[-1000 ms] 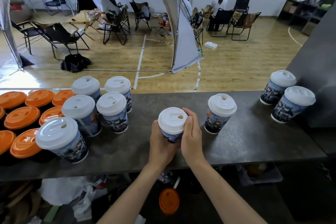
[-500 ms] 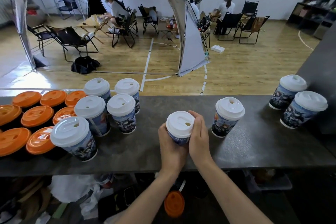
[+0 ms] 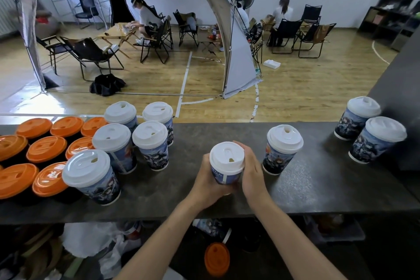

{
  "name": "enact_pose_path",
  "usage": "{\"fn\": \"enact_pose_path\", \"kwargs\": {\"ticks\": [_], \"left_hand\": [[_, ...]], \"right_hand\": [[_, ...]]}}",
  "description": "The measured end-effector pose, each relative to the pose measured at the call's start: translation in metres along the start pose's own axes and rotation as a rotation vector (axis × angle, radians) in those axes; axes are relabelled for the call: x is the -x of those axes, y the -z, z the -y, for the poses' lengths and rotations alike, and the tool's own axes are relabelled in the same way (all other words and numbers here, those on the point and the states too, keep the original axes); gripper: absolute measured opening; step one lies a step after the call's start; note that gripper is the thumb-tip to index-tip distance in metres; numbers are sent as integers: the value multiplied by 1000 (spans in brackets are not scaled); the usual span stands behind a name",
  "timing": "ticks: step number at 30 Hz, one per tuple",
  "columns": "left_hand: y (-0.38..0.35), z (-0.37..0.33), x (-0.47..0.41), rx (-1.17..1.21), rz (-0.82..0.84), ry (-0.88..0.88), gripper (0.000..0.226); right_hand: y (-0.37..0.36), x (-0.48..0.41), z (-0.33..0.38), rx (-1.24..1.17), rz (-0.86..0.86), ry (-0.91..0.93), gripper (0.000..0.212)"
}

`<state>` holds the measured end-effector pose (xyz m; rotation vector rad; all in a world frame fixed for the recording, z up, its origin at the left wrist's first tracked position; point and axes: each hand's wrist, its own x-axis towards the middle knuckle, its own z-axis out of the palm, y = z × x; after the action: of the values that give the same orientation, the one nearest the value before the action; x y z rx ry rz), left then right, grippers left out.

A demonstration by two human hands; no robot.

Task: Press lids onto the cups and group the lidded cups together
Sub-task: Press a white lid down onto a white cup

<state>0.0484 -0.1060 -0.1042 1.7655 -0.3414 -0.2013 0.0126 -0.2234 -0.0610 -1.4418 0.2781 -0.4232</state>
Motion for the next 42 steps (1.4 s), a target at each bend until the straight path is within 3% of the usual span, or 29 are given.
{"fn": "enact_pose_path", "kwargs": {"ticks": [3,5,9,13,17,19,23,25,31,34,42], "left_hand": [[-25,-16,22,83,-284,-34,81],[-34,-16,28,99,-337,-31,71],[-18,-4,17,83,-160,-33,81],[0,10,-2,42,87,-24,97],[5,15,-10,26,158,-18,98],[-1,11,-4,42,69,-37,96],[-30,-7,20,79,-299,-109,89],[-35,-10,20,115,-339,-125,83],[-5,6,0,40,-12,-114,86],[2,9,-5,21,25,-108,88],[-28,-9,23,-104,-341,19,79]], "right_hand": [[-6,6,-6,34,-86,40,34],[-7,11,-7,56,-118,71,31],[1,3,-1,105,-67,74,31],[3,-14,16,-36,100,-50,31],[0,-13,10,-87,37,-129,33],[-1,-13,8,-77,-2,-127,34],[-3,-12,9,-15,-38,-62,34],[-3,-11,7,-3,-61,-50,34],[0,-25,22,-33,54,-178,30],[-3,-24,24,-44,98,-188,31],[-5,-18,15,49,-11,-128,33]]}}
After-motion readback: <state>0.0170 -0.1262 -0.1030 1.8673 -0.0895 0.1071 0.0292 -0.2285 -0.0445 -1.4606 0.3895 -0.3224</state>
